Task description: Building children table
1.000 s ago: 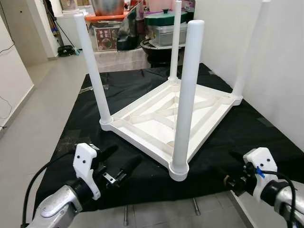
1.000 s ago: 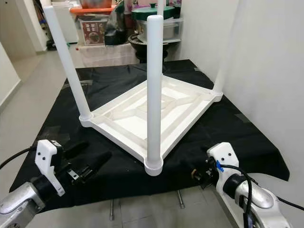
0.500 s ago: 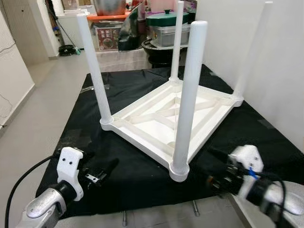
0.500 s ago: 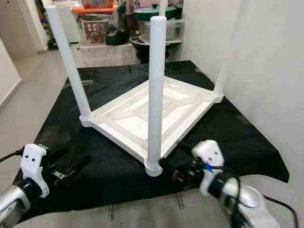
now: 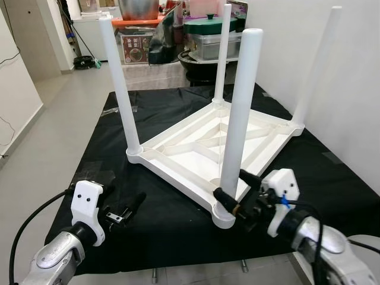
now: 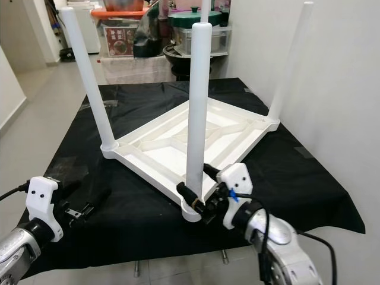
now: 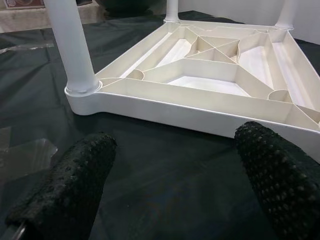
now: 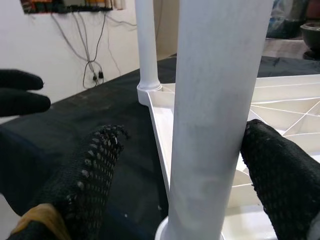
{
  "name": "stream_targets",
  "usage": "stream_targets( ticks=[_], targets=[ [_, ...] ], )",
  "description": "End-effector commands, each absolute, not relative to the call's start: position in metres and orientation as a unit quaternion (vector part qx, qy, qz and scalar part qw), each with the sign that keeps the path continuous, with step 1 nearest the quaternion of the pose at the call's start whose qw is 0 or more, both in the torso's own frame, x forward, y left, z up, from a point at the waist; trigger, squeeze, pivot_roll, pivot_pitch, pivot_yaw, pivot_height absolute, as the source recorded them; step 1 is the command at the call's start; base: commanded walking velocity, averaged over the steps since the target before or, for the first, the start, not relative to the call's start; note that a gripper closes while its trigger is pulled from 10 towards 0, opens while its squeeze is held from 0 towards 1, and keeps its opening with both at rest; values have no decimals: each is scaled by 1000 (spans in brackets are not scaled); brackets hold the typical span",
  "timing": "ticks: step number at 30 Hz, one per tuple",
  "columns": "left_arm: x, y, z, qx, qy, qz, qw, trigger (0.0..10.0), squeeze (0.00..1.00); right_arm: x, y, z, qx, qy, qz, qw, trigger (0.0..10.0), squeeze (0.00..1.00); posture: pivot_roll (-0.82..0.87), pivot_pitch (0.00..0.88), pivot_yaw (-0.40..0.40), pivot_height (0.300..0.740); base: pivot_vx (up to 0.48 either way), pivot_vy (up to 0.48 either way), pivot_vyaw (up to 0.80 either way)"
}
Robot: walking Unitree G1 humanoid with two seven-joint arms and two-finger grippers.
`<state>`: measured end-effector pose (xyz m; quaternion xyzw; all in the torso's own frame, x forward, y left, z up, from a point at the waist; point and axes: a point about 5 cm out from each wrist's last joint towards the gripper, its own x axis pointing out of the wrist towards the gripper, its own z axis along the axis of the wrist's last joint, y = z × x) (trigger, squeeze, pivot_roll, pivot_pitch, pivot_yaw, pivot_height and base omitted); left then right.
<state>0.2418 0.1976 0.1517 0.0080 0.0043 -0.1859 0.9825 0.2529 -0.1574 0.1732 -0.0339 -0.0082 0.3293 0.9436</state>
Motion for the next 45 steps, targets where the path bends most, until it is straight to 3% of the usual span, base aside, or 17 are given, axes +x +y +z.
stream_targets(
  ticks=[1,9,16,17,19,20,33,35,37,38,39,41,43,45],
  targets=[
    [244,198,150,10,6,-182,983,10000,0,253,-151,171,-30,-4,339,940,10000,0,27,0,-17,740,0,0,0],
    [249,193,152,7,-2,-183,983,10000,0,269,-140,165,-36,-1,299,953,10000,0,31,0,-15,740,0,0,0],
    [250,192,151,7,-2,-183,983,10000,0,270,-124,165,-26,-5,319,947,10000,0,34,0,-17,740,0,0,0],
    [250,191,151,7,-2,-182,983,10000,0,274,-123,163,-33,-2,307,951,1451,0,34,0,-21,740,0,0,0],
    [250,191,151,8,-2,-183,983,10000,0,276,-123,161,-38,1,297,954,1451,0,34,0,-21,740,0,0,0],
    [251,190,151,8,-4,-183,983,10000,0,282,-128,160,-41,3,267,963,0,0,38,0,-23,740,0,0,0],
    [255,188,150,10,-4,-187,982,10000,0,284,-165,143,-47,43,136,989,0,0,20,0,-10,740,0,0,0],
    [255,189,150,11,-4,-188,982,10000,0,282,-194,142,-62,50,93,992,0,0,18,0,-10,740,0,0,0],
    [255,189,150,11,-4,-188,982,10000,0,281,-206,142,-69,50,78,993,0,0,18,0,-10,740,0,0,0],
    [254,190,149,12,-3,-187,982,10000,0,280,-226,145,-84,53,60,993,0,0,16,0,-9,740,0,0,0],
    [254,190,149,12,-3,-187,982,10000,0,280,-226,145,-84,53,60,993,0,0,16,0,-9,740,0,0,0],
    [253,191,149,12,-2,-186,982,10000,0,279,-255,152,-108,55,34,992,0,0,15,0,-9,740,0,0,0],
    [253,191,148,12,-1,-186,983,10000,0,279,-266,156,-119,54,22,991,0,0,15,0,-9,740,0,0,0],
    [254,189,148,12,-2,-188,982,10000,0,283,-296,169,-151,51,-22,987,0,0,12,0,-7,740,0,0,0]
  ],
)
